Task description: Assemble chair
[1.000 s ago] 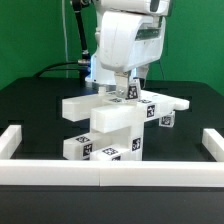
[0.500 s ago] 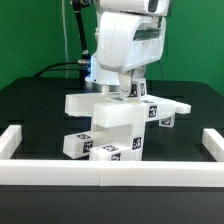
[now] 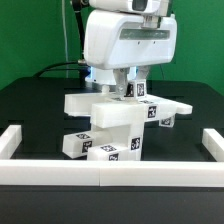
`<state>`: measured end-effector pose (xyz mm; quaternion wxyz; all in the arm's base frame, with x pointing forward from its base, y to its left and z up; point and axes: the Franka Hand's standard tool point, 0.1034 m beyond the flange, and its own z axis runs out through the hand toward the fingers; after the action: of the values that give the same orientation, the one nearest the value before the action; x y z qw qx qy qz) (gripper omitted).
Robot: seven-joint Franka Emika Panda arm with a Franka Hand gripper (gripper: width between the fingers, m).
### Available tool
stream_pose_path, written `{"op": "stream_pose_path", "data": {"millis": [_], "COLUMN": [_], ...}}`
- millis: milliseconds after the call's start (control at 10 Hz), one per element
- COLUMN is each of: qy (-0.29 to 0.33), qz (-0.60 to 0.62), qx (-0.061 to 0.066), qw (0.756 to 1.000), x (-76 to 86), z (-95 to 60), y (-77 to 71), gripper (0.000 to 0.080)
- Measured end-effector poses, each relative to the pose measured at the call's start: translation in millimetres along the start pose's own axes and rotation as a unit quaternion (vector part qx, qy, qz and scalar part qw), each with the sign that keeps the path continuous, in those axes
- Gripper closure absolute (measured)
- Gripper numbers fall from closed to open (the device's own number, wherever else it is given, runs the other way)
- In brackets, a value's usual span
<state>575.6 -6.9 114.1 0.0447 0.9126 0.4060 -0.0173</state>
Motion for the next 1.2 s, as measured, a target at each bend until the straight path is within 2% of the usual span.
{"op": "stream_pose_path", "data": {"millis": [200, 600, 1200], "qy": [0.0, -0.007, -0.006], "qz": [0.088, 0.248, 0.444], "qx": [0.001, 0.003, 0.007], "qw": [0.996, 0.969, 0.896], "x": [-0.5, -6.3, -8.1], "z": [0.4, 1.6, 2.0], "y": [-0.3, 2.7, 5.1], "gripper": [0.0514, 0.0514, 0.0514]}}
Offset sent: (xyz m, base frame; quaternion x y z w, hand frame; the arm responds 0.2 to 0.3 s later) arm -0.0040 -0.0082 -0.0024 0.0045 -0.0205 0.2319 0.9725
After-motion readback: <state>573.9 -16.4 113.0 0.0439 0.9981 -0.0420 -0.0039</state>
